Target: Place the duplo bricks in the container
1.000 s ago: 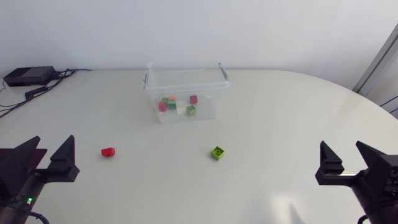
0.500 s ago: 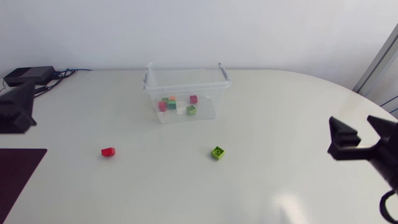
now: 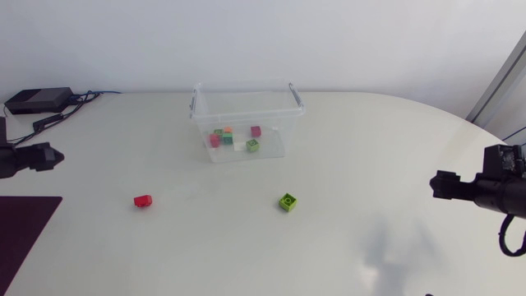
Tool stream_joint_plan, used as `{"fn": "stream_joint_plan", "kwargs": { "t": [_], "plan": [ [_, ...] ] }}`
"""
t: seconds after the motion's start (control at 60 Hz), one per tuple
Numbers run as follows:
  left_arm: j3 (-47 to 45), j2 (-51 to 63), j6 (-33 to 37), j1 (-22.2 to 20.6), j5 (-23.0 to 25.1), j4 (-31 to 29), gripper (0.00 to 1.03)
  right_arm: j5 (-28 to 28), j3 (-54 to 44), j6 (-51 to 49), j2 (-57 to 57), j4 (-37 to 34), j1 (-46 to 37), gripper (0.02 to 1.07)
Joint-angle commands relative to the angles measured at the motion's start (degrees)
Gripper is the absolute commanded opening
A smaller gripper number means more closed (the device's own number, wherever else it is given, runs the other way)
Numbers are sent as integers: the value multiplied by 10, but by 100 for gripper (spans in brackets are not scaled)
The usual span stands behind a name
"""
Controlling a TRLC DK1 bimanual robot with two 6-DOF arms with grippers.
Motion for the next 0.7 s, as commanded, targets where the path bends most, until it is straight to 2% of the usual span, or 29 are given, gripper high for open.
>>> {"fn": "stream_joint_plan", "kwargs": {
  "t": [0.0, 0.1, 0.15, 0.217, 0.25, 0.3, 0.35, 0.383, 0.417, 0.533, 0.617, 0.683],
  "plan": [
    [29, 72, 110, 45, 51, -7, 74, -36, -2, -29, 24, -8, -15, 103],
    [47, 151, 226, 79, 89, -4, 74, -96, -2, -69, 37, -34, -16, 103],
    [47, 180, 336, 83, 96, 0, 74, -150, 5, -97, 53, -65, -20, 103],
    [29, 208, 439, 86, 103, 1, 74, -229, 24, -175, 85, -128, -20, 103],
    [30, 229, 472, 84, 102, -11, 75, -240, 30, -190, 95, -154, -20, 103],
    [45, 270, 541, 77, 100, -52, 85, -244, 24, -202, 90, -149, -13, 103],
    [63, 305, 611, 77, 103, -99, 86, -246, 17, -222, 79, -142, -7, 103],
    [74, 335, 661, 74, 123, -133, 86, -243, 17, -232, 79, -147, 5, 103],
    [75, 350, 685, 73, 150, -137, 86, -238, 16, -242, 76, -154, 13, 103],
    [71, 375, 716, 44, 191, -130, 86, -189, 23, -350, 52, -229, 67, 103],
    [60, 376, 731, 19, 207, -128, 86, -232, 5, -375, 5, -216, 71, 93],
    [50, 376, 741, -9, 213, -126, 85, -225, -12, -365, -13, -178, 105, 93]
  ]
}}
